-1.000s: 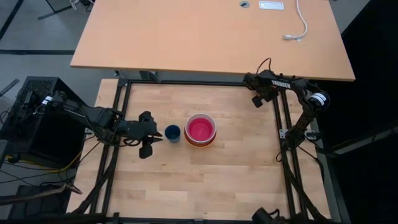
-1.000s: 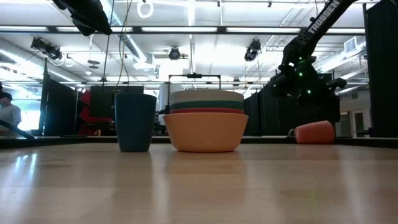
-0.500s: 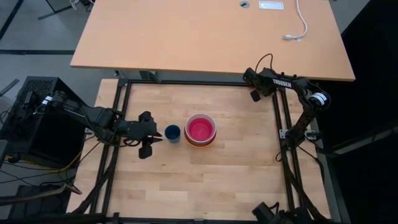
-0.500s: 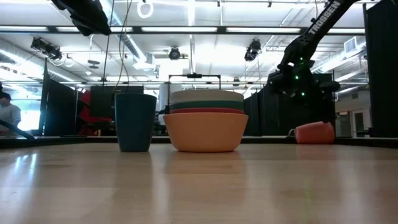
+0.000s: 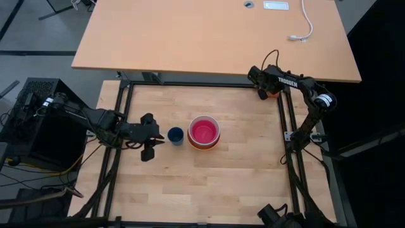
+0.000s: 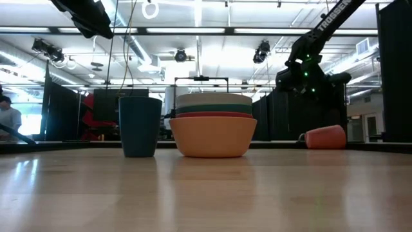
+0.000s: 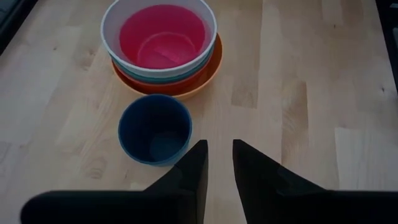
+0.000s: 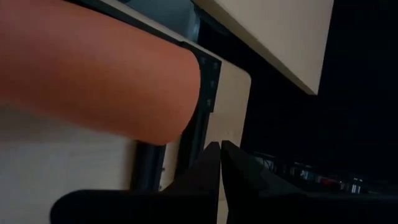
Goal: Nest bowls inside each other
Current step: Put the orange cup to the right side of stacked bowls
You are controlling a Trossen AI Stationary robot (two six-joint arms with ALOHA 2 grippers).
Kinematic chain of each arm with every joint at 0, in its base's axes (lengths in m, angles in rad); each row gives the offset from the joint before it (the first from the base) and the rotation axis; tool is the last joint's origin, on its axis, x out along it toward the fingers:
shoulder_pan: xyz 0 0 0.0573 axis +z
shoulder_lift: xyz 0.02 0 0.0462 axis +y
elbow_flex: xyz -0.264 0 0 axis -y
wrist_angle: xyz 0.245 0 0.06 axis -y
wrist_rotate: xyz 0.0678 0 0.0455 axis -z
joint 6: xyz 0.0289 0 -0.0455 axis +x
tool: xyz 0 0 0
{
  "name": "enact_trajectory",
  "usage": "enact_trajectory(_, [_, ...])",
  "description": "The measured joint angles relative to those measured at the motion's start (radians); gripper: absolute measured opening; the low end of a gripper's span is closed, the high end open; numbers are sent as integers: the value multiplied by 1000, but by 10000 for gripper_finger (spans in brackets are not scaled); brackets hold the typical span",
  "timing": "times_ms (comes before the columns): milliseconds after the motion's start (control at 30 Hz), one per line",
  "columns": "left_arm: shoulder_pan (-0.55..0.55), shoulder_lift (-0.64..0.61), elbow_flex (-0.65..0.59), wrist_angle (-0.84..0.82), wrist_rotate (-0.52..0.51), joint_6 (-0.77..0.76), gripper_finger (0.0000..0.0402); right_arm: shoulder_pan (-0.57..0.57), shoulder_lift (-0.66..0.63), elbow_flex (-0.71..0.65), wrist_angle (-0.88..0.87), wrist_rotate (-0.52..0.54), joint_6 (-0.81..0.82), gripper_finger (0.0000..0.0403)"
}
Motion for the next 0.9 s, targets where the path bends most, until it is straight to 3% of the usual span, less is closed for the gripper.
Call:
enact_trajectory(667, [-98, 0, 0, 4, -1, -61, 62, -13, 136, 0, -61, 28, 54, 0])
enact_trajectory(900, [-99, 0, 0, 4, -2, -62, 58, -40, 170, -3, 59, -113, 24, 0])
